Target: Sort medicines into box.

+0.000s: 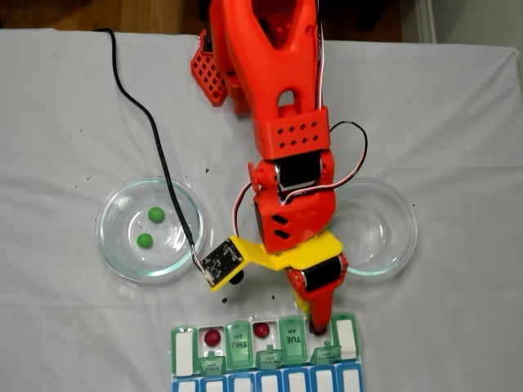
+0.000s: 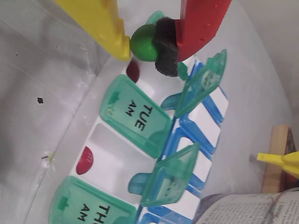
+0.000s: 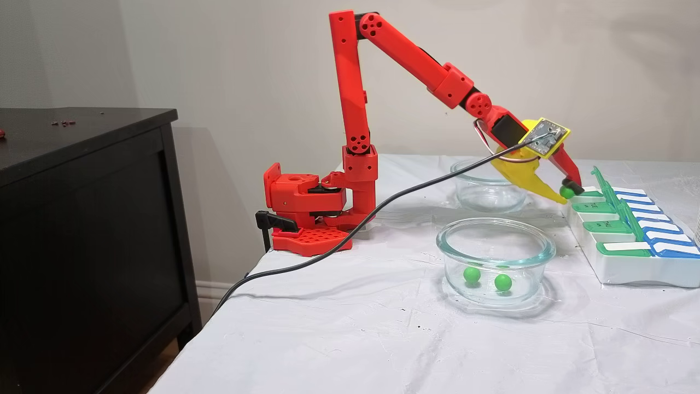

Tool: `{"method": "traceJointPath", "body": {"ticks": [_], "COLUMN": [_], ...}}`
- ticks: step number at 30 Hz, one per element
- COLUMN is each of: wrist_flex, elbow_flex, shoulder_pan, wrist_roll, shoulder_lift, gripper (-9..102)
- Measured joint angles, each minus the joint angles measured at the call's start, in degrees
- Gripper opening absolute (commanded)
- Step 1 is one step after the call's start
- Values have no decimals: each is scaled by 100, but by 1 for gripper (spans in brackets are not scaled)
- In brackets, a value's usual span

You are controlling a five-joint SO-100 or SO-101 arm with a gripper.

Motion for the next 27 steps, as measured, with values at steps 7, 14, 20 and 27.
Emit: {"method": "traceJointPath", "body": {"ticks": [7, 14, 20, 27], "wrist_flex": [-343, -800, -870, -1081], "elbow_flex": [26, 123, 123, 123], "shoulder_pan": [44, -35, -35, -35], "wrist_roll": [0, -70, -70, -70], "shoulder_lift": [79, -97, -343, -589], "gripper": [0, 0, 0, 0]}}
